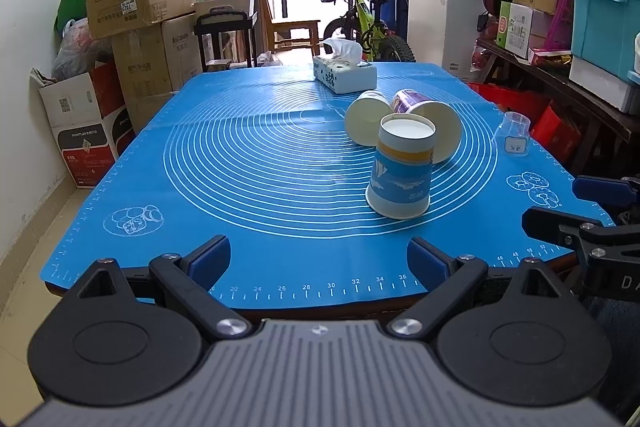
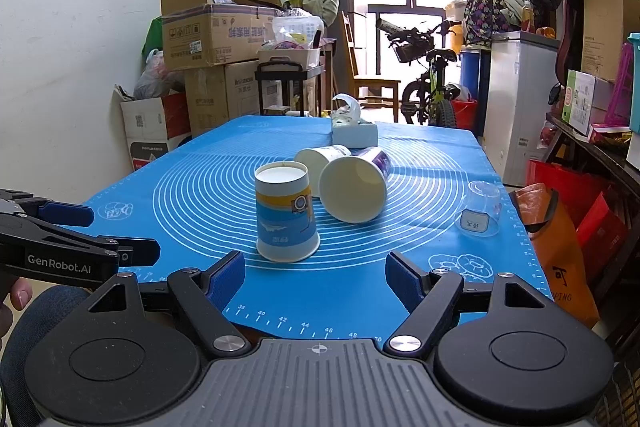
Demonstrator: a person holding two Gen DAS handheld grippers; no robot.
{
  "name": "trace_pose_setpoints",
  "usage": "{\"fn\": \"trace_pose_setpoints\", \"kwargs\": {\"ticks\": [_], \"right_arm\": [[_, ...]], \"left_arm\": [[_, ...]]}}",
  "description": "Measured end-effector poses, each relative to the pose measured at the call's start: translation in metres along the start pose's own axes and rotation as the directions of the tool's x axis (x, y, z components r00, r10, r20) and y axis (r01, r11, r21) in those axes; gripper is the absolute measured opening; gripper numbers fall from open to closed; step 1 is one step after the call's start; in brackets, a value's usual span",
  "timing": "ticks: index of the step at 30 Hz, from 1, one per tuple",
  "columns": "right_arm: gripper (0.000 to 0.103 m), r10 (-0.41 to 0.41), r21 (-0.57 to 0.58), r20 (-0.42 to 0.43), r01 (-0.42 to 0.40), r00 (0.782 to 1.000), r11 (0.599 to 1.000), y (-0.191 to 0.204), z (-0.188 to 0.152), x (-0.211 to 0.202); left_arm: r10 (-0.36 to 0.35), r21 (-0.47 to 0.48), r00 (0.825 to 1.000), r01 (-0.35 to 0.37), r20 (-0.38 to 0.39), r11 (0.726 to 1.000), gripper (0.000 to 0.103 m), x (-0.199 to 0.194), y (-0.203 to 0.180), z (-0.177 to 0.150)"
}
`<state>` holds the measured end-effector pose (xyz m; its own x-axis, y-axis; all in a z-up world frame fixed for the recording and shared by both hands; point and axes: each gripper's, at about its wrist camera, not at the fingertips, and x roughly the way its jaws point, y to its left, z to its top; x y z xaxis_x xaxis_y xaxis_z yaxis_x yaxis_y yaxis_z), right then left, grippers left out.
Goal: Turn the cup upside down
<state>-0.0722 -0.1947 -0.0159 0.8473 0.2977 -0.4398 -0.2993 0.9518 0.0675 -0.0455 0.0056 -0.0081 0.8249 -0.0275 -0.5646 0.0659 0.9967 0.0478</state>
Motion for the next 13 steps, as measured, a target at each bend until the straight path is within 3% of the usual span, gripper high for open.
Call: {"fn": "trace_pose_setpoints", "kwargs": {"ticks": [13], "right_arm": [[0.081,-0.001,0.005,-0.018,0.001,1.000,1.000,-0.0022,-0.0017,0.0071]], "left_arm": [[0.000,-0.012,1.000,0.000,-0.012,1.000,0.094,0.0069,0.0044,0.0003]]}}
